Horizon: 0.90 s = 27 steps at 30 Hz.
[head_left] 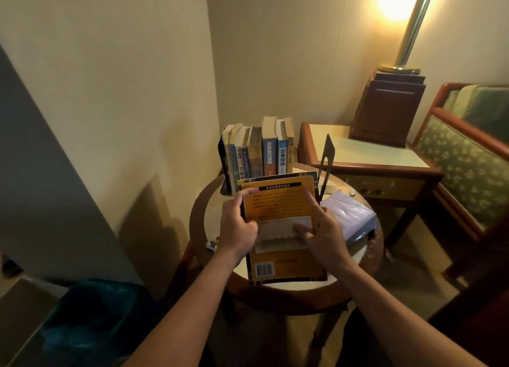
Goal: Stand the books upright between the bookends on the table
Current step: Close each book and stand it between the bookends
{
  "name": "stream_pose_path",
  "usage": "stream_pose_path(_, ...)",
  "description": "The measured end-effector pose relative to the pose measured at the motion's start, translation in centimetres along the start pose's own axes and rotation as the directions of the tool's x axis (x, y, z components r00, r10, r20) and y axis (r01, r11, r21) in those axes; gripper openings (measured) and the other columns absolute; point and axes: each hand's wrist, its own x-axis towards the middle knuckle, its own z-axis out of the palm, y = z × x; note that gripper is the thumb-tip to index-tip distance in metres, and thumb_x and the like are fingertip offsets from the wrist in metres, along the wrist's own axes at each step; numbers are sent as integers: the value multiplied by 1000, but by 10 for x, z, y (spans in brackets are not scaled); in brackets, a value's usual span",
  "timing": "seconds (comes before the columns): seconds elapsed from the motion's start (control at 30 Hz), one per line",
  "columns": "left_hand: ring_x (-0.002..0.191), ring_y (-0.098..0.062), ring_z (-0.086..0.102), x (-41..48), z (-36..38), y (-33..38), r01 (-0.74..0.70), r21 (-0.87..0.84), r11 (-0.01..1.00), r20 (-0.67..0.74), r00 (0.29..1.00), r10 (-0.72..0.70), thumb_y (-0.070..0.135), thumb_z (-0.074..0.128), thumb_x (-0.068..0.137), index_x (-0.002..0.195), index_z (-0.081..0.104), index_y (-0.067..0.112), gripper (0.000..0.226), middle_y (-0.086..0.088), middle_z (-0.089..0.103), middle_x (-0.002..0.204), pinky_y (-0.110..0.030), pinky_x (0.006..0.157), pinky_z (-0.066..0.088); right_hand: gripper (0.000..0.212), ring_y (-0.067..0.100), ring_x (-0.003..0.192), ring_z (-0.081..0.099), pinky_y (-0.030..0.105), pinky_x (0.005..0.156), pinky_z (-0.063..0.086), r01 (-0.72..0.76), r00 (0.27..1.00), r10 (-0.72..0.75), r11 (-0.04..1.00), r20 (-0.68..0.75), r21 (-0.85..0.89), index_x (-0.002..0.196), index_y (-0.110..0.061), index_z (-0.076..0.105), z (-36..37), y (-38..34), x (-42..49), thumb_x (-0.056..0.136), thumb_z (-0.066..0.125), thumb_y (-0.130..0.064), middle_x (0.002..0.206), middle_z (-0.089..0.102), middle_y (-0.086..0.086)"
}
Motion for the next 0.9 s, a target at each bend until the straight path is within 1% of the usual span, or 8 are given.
stream_pose_path(0.07, 128, -19, 47, 4, 0, 6, -60, 28, 998, 46, 997, 59, -13, 57, 88, 129, 50, 43, 70, 0, 40, 135, -39, 97, 57, 99, 16, 108, 52, 25, 86, 48, 38, 998, -40, 998, -45, -54, 155, -52, 9, -2, -1, -1, 89, 72, -11, 118, 49, 7)
stream_pose_path(0.17, 131, -17, 41, 7, 3, 8, -97, 39, 995, 78, 993, 93, -16, 55, 86, 126, 52, 38, 68, 3, 40, 133, -36, 102, 53, 106, 20, 107, 53, 34, 87, 50, 60, 995, -66, 994, -76, -88, 155, -50, 2, -6, 1, -4, 87, 74, -10, 118, 48, 9)
stream_pose_path(0.37, 134, -16, 40, 5, 19, 3, -114, -25, 993, 82, 990, 116, -11, 59, 86, 123, 49, 50, 71, 10, 41, 135, -46, 105, 51, 112, 21, 109, 53, 44, 88, 57, 76, 990, -87, 993, -115, -92, 156, -49, 2, -15, 11, -12, 84, 76, -6, 122, 43, 9)
stream_pose_path(0.47, 136, -14, 39, 2, 23, 2, -152, -28, 988, 60, 986, 153, -11, 59, 83, 123, 46, 53, 77, 9, 41, 137, -46, 107, 48, 109, 22, 112, 49, 35, 87, 54, 116, 979, -128, 990, -158, -84, 157, -45, 11, -23, 4, -6, 81, 81, -12, 127, 42, 12)
stream_pose_path(0.57, 135, -12, 40, -3, 25, 1, -227, 25, 974, 29, 974, 226, -9, 65, 83, 126, 40, 54, 80, 6, 42, 138, -38, 107, 49, 90, 19, 114, 48, 27, 87, 52, 131, 974, -145, 987, -175, -89, 153, -36, 35, -35, -13, 5, 80, 82, -14, 128, 41, 6)
stream_pose_path(0.67, 132, -12, 43, -6, 29, -2, -325, 57, 944, 23, 946, 324, 13, 73, 88, 134, 35, 48, 69, 1, 40, 141, -26, 102, 49, 60, 16, 119, 49, 26, 87, 57, 170, 979, -179, 981, -102, -93, 134, -32, 59, -53, -28, 14, 82, 81, -13, 131, 46, 0)
stream_pose_path(0.77, 128, -4, 42, -10, 33, -4, -351, 93, 932, 20, 936, 350, 37, 69, 90, 141, 29, 44, 65, -2, 35, 145, -10, 94, 44, 38, 16, 117, 54, 28, 86, 57, 221, 975, -219, 972, 29, -75, 114, -30, 67, -70, -40, 26, 83, 78, -12, 125, 56, -2)
stream_pose_path(0.9, 131, -12, 37, -12, 40, -7, -326, 125, 937, 61, 945, 321, 26, 73, 89, 147, 18, 49, 84, -3, 21, 154, -18, 96, 43, 34, 4, 108, 57, 31, 84, 57, 288, 930, -241, 947, 279, -142, 109, -33, 64, -85, -55, 47, 87, 72, -9, 116, 60, -15)
